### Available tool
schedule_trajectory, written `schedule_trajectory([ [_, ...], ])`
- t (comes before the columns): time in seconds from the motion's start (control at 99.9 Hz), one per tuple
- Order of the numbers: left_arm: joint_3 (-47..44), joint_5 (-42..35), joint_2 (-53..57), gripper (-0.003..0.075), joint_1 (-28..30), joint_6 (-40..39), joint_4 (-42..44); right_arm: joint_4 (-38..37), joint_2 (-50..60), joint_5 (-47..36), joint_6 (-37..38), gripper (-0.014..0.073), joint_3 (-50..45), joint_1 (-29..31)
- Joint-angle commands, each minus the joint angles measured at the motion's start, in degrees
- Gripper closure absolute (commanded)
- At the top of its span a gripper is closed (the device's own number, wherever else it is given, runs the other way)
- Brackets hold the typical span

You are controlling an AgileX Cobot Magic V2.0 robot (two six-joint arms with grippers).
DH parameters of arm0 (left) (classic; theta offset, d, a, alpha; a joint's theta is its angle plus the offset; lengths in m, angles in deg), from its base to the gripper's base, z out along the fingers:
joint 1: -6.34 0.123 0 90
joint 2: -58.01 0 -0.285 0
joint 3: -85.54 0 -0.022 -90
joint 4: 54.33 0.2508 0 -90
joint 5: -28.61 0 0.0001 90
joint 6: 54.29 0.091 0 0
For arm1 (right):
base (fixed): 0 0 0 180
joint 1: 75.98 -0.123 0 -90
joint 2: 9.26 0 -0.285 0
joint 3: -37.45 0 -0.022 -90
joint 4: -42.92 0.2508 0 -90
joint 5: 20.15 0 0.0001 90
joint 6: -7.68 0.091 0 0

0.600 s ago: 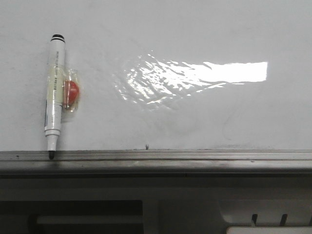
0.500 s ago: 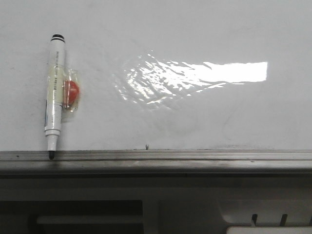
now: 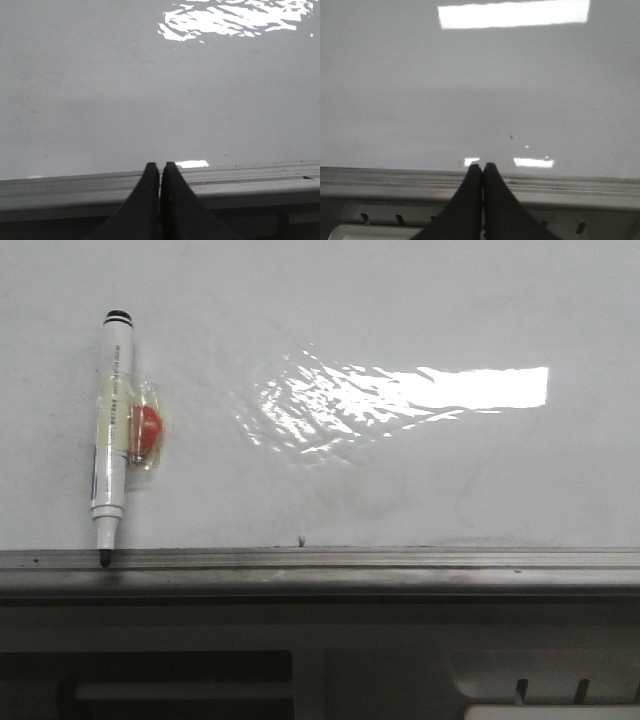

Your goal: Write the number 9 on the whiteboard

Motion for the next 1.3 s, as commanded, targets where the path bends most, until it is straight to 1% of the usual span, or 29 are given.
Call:
schedule_trajectory([
  [0.0,-2.3,-3.6,1.5,0.0740,-0.2,-0.2,0.5,-0.6,0.8,-0.9,-0.3,0.0663,-1.5,-0.1],
  [0.2,-2.3,-5.6,1.5,0.0740,-0.2,-0.2,1.3,-0.9,0.8,-1.2,-0.3,0.0663,-1.5,-0.1],
  [0.37,-2.3,-5.6,1.5,0.0740,-0.2,-0.2,0.9,-0.9,0.8,-1.5,-0.3,0.0663,-1.5,-0.1],
  [0.5,-2.3,-5.7,1.5,0.0741,-0.2,-0.2,0.9,-0.9,0.8,-5.3,-0.3,0.0663,-1.5,-0.1],
  [0.63,-2.3,-7.7,1.5,0.0740,-0.2,-0.2,0.9,-0.9,0.8,-8.9,-0.3,0.0663,-1.5,-0.1],
  [0.79,-2.3,-8.5,1.5,0.0740,-0.2,-0.2,2.4,-0.9,0.8,-15.6,-0.3,0.0663,-1.5,-0.1],
  [0.931,-2.3,-9.8,1.5,0.0740,-0.2,-0.2,2.4,-1.5,0.8,-16.4,-0.3,0.0663,-1.5,-0.1],
  [1.061,-2.3,-10.4,1.5,0.0740,-0.2,-0.2,2.4,-1.5,0.8,-18.8,-0.3,0.0663,-1.5,-0.1],
  [1.201,-2.3,-13.5,1.5,0.0740,-0.2,-0.2,2.4,-1.4,0.8,-18.3,-0.3,0.0662,-1.5,-0.1],
  [1.291,-2.3,-18.0,1.5,0.0740,-0.2,-0.2,2.4,1.4,0.8,-17.6,-0.3,0.0662,-0.8,-0.1],
])
